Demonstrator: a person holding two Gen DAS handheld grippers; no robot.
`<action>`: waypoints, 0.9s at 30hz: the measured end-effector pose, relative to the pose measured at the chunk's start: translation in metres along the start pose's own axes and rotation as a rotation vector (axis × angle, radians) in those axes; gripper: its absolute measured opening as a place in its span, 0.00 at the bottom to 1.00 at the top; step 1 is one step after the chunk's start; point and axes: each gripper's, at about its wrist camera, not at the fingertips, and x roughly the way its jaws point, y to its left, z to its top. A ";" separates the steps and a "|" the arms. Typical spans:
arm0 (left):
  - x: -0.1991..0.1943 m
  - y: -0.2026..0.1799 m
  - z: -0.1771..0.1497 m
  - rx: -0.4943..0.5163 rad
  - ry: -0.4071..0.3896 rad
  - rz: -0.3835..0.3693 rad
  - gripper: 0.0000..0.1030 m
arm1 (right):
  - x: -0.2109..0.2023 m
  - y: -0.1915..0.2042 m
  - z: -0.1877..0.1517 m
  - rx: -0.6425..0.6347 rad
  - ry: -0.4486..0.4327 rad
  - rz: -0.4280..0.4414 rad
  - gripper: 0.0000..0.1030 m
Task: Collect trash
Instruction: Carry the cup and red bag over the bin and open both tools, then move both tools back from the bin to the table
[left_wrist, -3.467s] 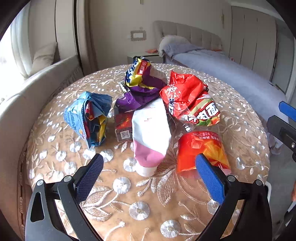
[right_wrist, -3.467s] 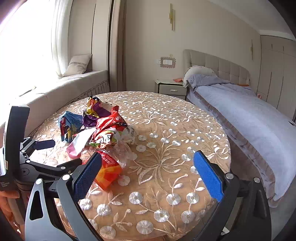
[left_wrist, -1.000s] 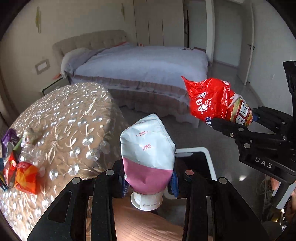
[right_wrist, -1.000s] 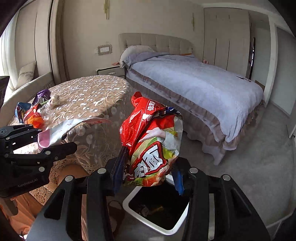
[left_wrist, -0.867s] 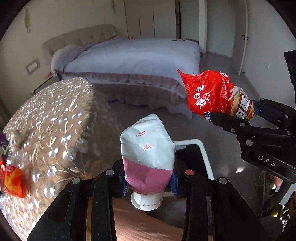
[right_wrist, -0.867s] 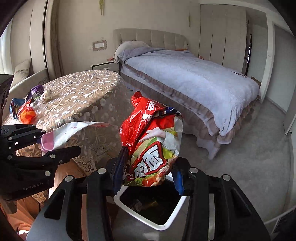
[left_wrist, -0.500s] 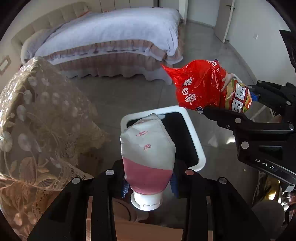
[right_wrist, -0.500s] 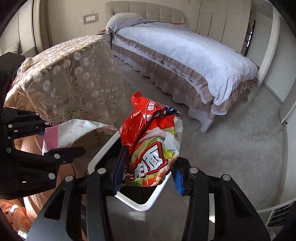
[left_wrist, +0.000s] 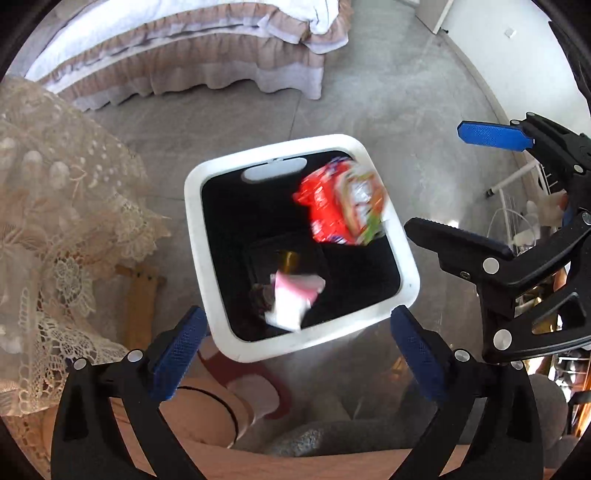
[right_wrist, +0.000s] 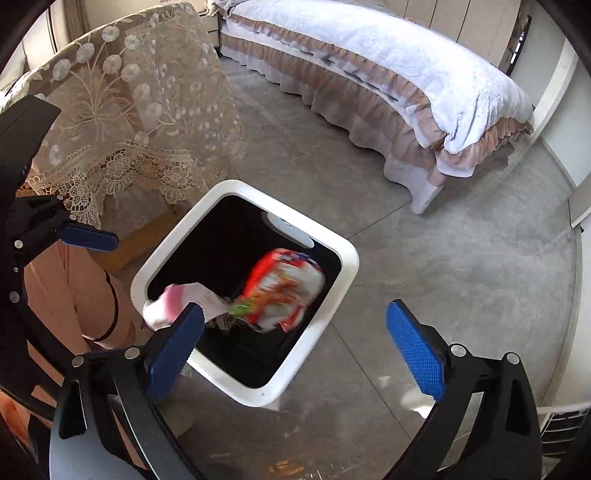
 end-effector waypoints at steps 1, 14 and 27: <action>0.000 0.000 0.000 0.001 -0.001 0.007 0.95 | 0.001 0.000 -0.001 -0.007 0.003 -0.010 0.95; -0.034 0.006 0.004 -0.001 -0.105 0.061 0.95 | -0.028 0.008 0.011 -0.054 -0.102 -0.065 0.95; -0.119 0.016 -0.008 -0.033 -0.317 0.158 0.95 | -0.103 0.023 0.039 -0.051 -0.317 -0.068 0.95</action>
